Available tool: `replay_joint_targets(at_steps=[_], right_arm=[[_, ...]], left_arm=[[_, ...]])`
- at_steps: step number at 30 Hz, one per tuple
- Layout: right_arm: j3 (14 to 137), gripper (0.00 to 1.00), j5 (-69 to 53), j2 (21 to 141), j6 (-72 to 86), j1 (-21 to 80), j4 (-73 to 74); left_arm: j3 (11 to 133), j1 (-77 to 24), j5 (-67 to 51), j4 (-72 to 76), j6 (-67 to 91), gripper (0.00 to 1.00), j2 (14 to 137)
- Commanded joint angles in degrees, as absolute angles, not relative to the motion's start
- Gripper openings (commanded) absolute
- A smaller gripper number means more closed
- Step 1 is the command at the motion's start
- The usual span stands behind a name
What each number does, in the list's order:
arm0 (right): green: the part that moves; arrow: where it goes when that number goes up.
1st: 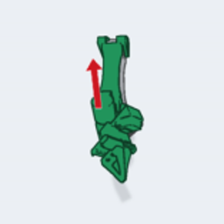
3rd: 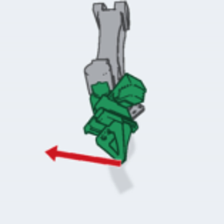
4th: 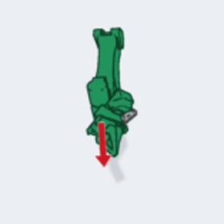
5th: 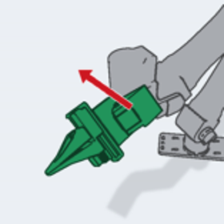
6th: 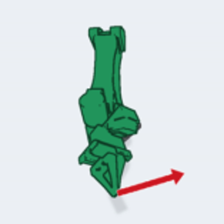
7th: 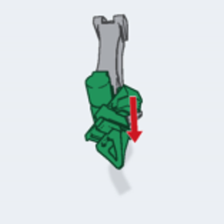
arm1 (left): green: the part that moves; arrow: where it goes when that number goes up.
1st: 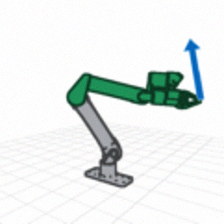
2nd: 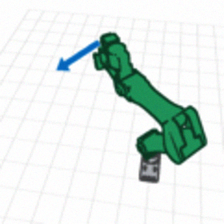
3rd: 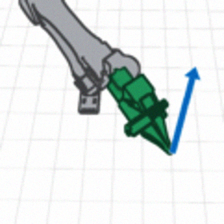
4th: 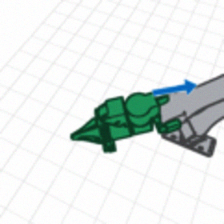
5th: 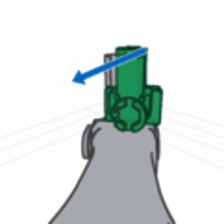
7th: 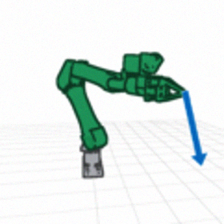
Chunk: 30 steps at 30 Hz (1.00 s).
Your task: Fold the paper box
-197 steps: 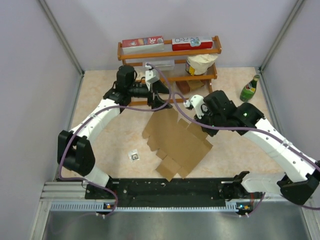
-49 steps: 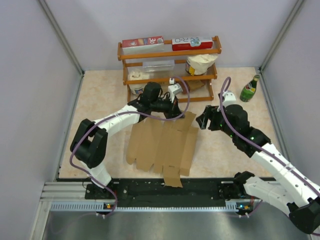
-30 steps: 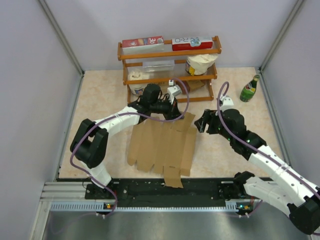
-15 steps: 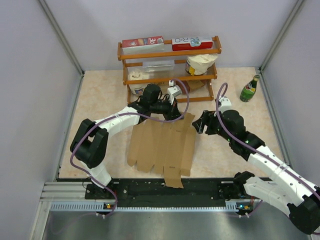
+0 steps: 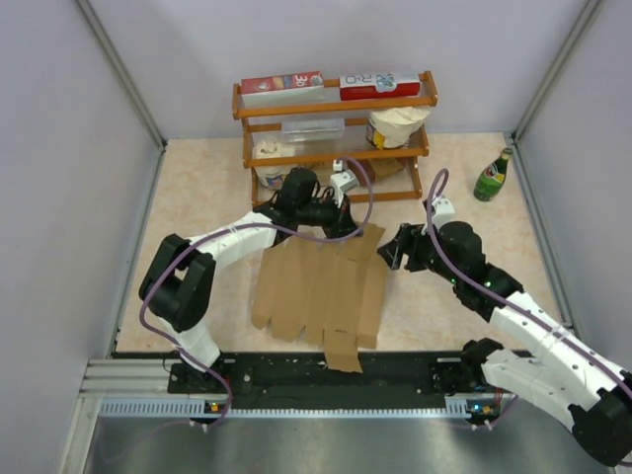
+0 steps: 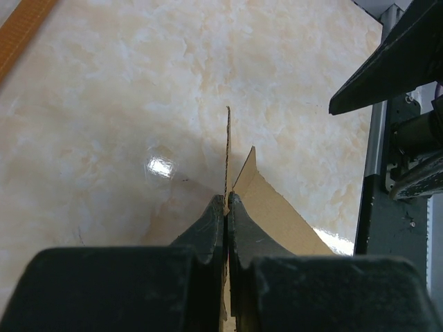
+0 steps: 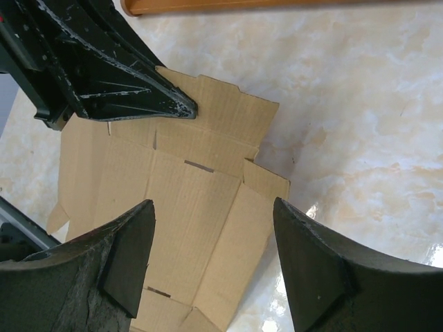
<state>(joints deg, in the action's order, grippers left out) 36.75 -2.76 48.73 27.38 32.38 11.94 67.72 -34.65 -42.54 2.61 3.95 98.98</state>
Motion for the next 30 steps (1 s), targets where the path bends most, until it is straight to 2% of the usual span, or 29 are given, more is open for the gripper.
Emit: replay_joint_targets(at_steps=[1, 14, 30], right_arm=[[35.77, 0.68, -3.43, 45.71, 29.26, 31.73, 10.37], [35.07, 0.67, -1.93, 42.98, 33.83, 31.73, 17.49], [33.14, 0.66, -3.6, 40.52, 34.89, 31.64, 18.72]], left_arm=[[65.66, -34.89, -42.45, 8.52, 6.5, 0.0, 98.79], [63.81, -34.89, -33.93, 6.59, 9.49, 0.0, 97.74], [59.42, -34.89, -34.8, 8.7, 10.98, 0.0, 95.01]])
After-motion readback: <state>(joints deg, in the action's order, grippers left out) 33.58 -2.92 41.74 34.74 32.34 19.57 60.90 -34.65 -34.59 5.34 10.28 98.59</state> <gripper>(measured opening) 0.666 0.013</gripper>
